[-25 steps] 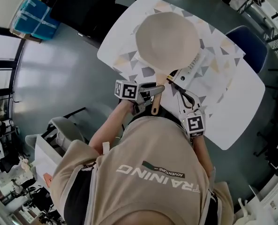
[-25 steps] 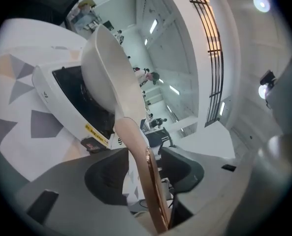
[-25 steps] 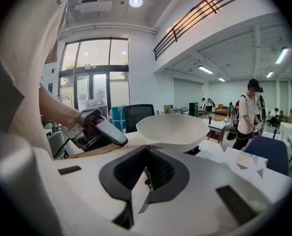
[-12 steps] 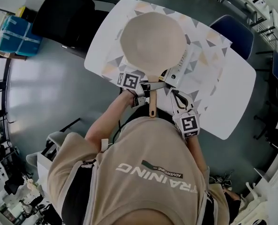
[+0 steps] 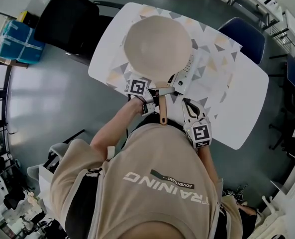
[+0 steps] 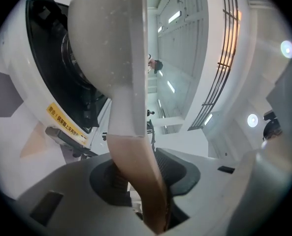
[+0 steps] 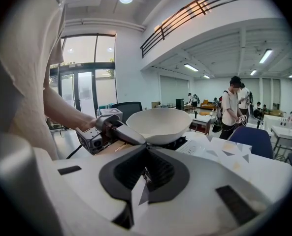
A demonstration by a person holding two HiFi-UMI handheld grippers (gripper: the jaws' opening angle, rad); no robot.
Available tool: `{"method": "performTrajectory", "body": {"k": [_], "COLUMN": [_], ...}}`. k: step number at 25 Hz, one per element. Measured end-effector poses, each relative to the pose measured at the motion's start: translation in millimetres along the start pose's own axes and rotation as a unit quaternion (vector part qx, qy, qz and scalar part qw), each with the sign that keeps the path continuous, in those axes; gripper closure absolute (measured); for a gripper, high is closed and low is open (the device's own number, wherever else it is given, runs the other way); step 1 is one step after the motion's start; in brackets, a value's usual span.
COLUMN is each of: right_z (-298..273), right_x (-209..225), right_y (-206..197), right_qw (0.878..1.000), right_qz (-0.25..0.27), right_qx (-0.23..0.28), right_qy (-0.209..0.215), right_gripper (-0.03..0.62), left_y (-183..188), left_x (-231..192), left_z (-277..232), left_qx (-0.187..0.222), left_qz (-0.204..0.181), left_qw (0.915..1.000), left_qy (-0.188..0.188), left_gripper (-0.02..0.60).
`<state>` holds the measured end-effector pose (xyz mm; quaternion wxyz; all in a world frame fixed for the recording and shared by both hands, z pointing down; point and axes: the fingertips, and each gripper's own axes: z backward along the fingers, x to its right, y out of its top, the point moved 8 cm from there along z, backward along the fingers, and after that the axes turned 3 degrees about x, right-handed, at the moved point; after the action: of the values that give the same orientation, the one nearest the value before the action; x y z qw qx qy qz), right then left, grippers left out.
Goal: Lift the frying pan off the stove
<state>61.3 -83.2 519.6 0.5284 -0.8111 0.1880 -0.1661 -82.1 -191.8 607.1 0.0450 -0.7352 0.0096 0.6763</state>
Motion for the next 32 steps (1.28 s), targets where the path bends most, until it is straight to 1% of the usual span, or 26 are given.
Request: {"method": "performTrajectory", "body": {"k": [2, 5, 7, 9, 11, 12, 15, 18, 20, 23, 26, 30, 32], "right_z": [-1.2, -3.0, -3.9, -4.8, -5.3, -5.5, -6.0, -7.1, -8.7, -10.0, -10.6, -10.5, -11.8], "right_x": [1.7, 5.8, 8.9, 10.3, 10.4, 10.6, 12.4, 14.3, 16.6, 19.0, 19.3, 18.9, 18.8], "right_y": [1.4, 2.1, 1.4, 1.3, 2.4, 2.8, 2.9, 4.6, 5.8, 4.9, 2.3, -1.9, -1.6], "right_qw": [1.000, 1.000, 1.000, 1.000, 1.000, 1.000, 1.000, 1.000, 1.000, 1.000, 1.000, 1.000, 1.000], "right_qz": [0.002, 0.006, 0.007, 0.006, 0.005, 0.005, 0.008, 0.016, 0.016, 0.013, 0.008, 0.004, 0.005], "right_qx": [0.002, 0.004, 0.004, 0.003, 0.004, 0.004, 0.005, 0.006, 0.008, 0.005, 0.003, -0.001, 0.000], "right_qy": [0.005, 0.010, 0.012, 0.015, 0.019, 0.020, 0.022, 0.023, 0.022, 0.021, 0.022, 0.020, 0.021], "right_gripper": [0.589, 0.589, 0.589, 0.589, 0.589, 0.589, 0.589, 0.589, 0.589, 0.589, 0.589, 0.589, 0.589], "left_y": [-0.9, -0.6, 1.3, 4.3, 7.7, 9.5, 12.6, 11.3, 7.0, 4.1, 4.3, 0.5, 3.4], "left_x": [-0.5, -0.2, 3.1, 8.2, 11.3, 11.4, 10.5, 10.4, 13.1, 16.2, 17.6, 26.2, 28.6], "left_z": [1.2, 2.1, 2.7, 5.3, 8.1, 8.3, 6.2, 5.0, 4.4, 6.1, 11.2, 21.2, 27.4], "left_qx": [0.014, 0.016, 0.016, 0.021, 0.018, 0.010, -0.026, -0.045, -0.035, -0.010, -0.019, -0.037, -0.039], "left_qz": [0.005, 0.005, 0.003, 0.015, 0.032, 0.033, 0.016, -0.028, -0.044, -0.052, -0.064, -0.062, -0.065], "left_qw": [0.9999, 0.9998, 0.9996, 0.9989, 0.9987, 0.9990, 0.9995, 0.9986, 0.9984, 0.9985, 0.9977, 0.9972, 0.9970], "left_qy": [-0.005, -0.008, -0.025, -0.039, -0.035, -0.029, -0.010, 0.006, -0.001, -0.015, -0.011, -0.017, -0.017], "left_gripper": [0.431, 0.433, 0.430, 0.423, 0.423, 0.423, 0.423, 0.414, 0.405, 0.397, 0.397, 0.396, 0.396]}}
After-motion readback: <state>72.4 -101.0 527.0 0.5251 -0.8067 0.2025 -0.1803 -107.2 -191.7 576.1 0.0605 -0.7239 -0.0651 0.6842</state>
